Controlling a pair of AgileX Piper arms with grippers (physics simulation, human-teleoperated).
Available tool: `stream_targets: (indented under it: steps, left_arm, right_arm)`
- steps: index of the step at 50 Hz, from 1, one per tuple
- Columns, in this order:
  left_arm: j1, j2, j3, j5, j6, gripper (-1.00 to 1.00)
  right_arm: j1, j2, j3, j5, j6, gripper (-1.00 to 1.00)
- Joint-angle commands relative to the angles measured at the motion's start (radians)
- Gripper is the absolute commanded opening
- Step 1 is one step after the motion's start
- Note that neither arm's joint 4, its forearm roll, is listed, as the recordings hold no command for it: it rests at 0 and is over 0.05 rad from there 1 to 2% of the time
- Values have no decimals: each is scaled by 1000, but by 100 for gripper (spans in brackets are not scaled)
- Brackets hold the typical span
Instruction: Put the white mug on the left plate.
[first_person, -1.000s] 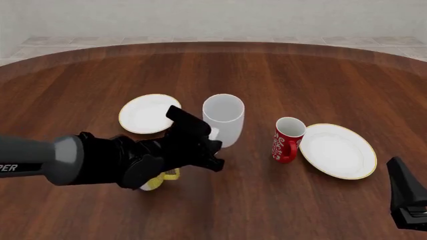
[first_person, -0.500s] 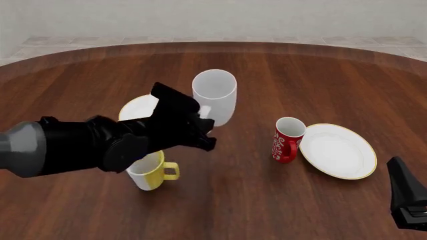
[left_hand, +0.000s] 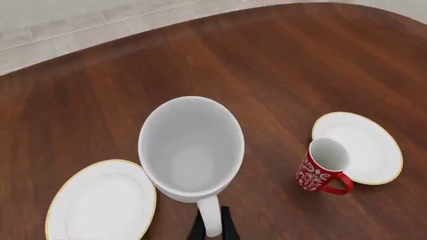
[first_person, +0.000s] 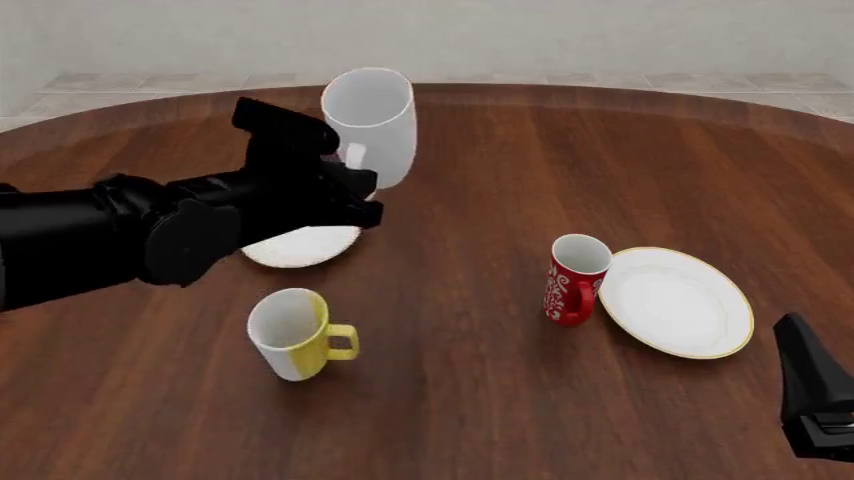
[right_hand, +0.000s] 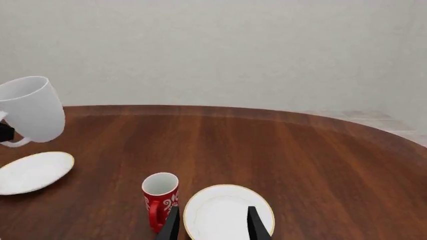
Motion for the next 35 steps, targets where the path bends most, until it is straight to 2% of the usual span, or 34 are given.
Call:
stream_targets:
  steps: [1,20,35]
  left_arm:
    - [59,-10,-29,16,4,-100]
    - [156,57,-78,17,-16,-100]
    - [188,94,-90,13,-43,-100]
  right_arm:
    - [0,0,-2,2,-1,100]
    - [-1,0,-1,1,0,100]
    - [0,0,-2,3,1,100]
